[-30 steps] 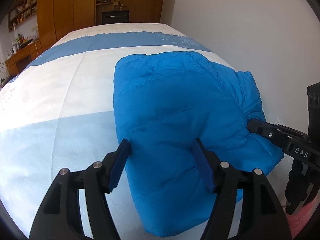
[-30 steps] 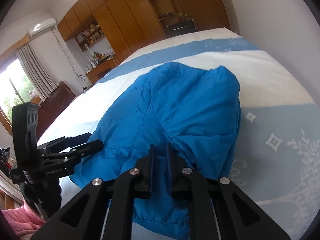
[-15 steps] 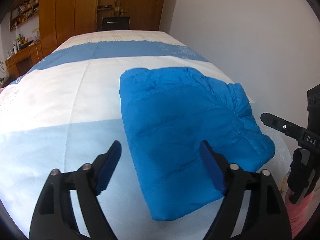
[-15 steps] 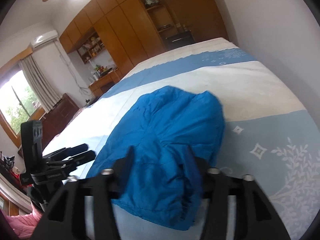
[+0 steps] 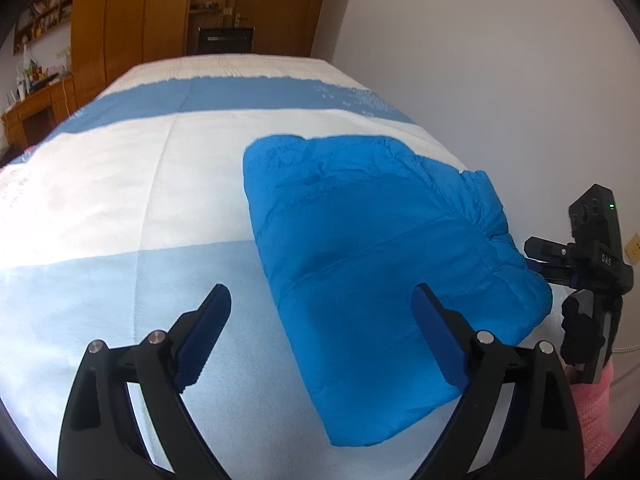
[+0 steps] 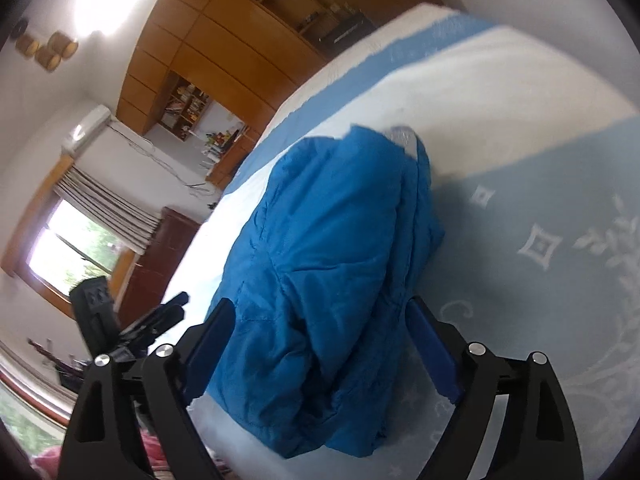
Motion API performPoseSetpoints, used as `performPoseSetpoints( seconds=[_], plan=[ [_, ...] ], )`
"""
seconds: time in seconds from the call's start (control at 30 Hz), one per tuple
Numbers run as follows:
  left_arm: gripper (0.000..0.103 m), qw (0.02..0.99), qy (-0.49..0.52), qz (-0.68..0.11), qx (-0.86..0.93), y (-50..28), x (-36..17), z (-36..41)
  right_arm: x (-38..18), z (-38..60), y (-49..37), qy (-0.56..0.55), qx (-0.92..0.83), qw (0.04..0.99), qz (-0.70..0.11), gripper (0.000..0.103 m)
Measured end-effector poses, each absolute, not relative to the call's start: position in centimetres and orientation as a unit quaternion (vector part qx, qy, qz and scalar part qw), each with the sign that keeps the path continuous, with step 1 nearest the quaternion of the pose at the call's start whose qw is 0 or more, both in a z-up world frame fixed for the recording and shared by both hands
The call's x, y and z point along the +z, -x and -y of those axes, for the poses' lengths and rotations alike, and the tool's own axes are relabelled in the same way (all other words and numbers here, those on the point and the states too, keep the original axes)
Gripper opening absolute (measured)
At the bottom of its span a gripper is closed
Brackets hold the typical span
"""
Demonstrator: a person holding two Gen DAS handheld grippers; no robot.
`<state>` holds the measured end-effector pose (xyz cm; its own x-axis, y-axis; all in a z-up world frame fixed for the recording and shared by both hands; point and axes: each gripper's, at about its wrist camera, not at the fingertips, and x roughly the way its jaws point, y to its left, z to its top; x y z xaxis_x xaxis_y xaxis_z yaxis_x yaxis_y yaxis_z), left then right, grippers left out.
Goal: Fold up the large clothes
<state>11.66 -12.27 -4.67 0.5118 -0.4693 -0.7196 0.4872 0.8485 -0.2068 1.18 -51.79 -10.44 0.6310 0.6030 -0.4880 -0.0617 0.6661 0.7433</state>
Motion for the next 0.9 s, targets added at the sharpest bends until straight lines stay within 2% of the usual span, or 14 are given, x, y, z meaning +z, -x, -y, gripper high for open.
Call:
performPoseSetpoints(
  seconds=[0.37, 0.7, 0.9],
  plan=[
    [0.092, 0.818, 0.024, -0.473, -0.326, -15.1, -7.9, 12.8, -14.3, 52.4, -4.7, -0.391, 0.234, 0.788, -0.414, 0.092],
    [0.1, 0.777, 0.06, -0.496, -0.382, -16.9, -10.0, 13.9, -14.9, 51.6, -6.0, -0.372, 0.264, 0.787, -0.415, 0.096],
    [0.101, 0.768, 0.069, -0.496, -0.398, -17.4, -10.7, 14.6, -14.6, 50.5, -7.4, -0.359, 0.284, 0.786, -0.416, 0.098]
  ],
)
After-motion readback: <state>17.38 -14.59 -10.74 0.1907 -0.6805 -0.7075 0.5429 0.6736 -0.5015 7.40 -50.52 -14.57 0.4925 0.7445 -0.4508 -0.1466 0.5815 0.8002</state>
